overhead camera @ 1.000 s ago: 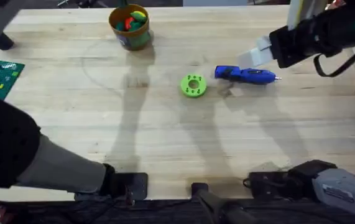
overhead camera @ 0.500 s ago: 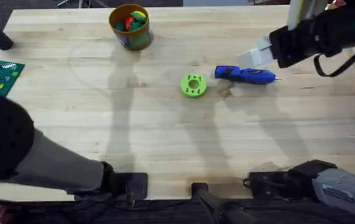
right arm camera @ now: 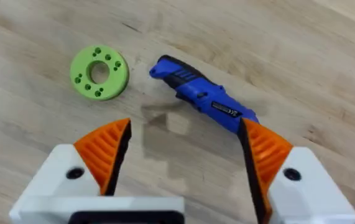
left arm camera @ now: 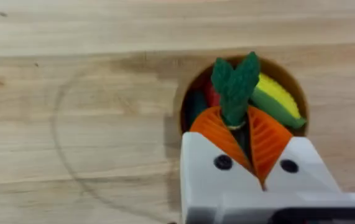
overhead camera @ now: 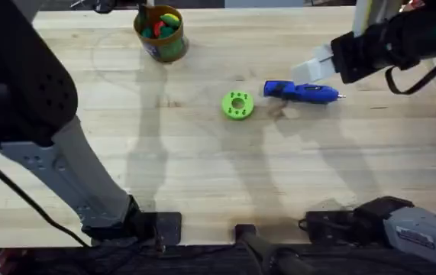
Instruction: Pick up the gripper from the table and insert it into the empty holder that is missing its gripper. Then pick up a screw, insert it into the mounting hole, and use the screwdriver to tighten it. Finally, clean up the table by picking up the vegetable and placing it into the bucket.
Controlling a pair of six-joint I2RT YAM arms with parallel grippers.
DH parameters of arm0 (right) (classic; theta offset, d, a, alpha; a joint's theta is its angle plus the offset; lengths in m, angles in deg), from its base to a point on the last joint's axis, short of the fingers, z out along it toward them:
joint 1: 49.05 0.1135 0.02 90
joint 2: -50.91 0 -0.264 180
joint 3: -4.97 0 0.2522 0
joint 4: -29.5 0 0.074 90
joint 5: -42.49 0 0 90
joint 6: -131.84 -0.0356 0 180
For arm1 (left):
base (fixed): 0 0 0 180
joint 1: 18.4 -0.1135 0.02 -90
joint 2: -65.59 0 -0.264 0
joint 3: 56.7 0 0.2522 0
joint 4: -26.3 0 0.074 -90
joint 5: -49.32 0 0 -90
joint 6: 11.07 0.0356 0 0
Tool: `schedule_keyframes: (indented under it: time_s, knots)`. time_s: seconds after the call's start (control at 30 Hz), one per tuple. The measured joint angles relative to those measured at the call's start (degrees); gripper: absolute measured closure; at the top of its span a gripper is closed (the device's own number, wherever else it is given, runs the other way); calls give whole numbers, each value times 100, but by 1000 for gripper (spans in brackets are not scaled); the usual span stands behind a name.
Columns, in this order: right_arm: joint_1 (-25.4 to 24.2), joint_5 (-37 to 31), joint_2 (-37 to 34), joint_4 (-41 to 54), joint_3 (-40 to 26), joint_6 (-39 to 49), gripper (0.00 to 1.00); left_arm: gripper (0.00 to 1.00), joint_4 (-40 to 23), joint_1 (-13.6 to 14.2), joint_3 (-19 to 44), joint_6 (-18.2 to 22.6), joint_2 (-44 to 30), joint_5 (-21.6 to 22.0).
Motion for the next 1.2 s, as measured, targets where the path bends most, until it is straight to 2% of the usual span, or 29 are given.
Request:
schedule_keyframes:
  time_s: [0.37,0.77,0.8,0.83,1.0,1.03,1.07,1.2]
  knots:
    - [0,0,-2,1,0,0,14,962,-113,1,12,0,-315,-13]
    - [0,0,-2,1,0,0,14,981,-124,0,36,2,-325,-39]
    - [0,0,-2,1,0,0,14,953,-121,0,37,13,-325,-39]
    - [0,0,-2,2,0,0,14,854,-120,1,39,36,-325,-38]
    - [0,0,-2,1,0,0,14,92,-147,0,103,36,-325,-56]
    - [0,0,-2,1,0,0,14,35,-190,0,147,29,-325,-63]
    - [0,0,-2,1,0,0,14,20,-246,0,198,25,-325,-63]
    - [0,0,-2,1,0,0,14,15,-562,0,471,21,-284,-68]
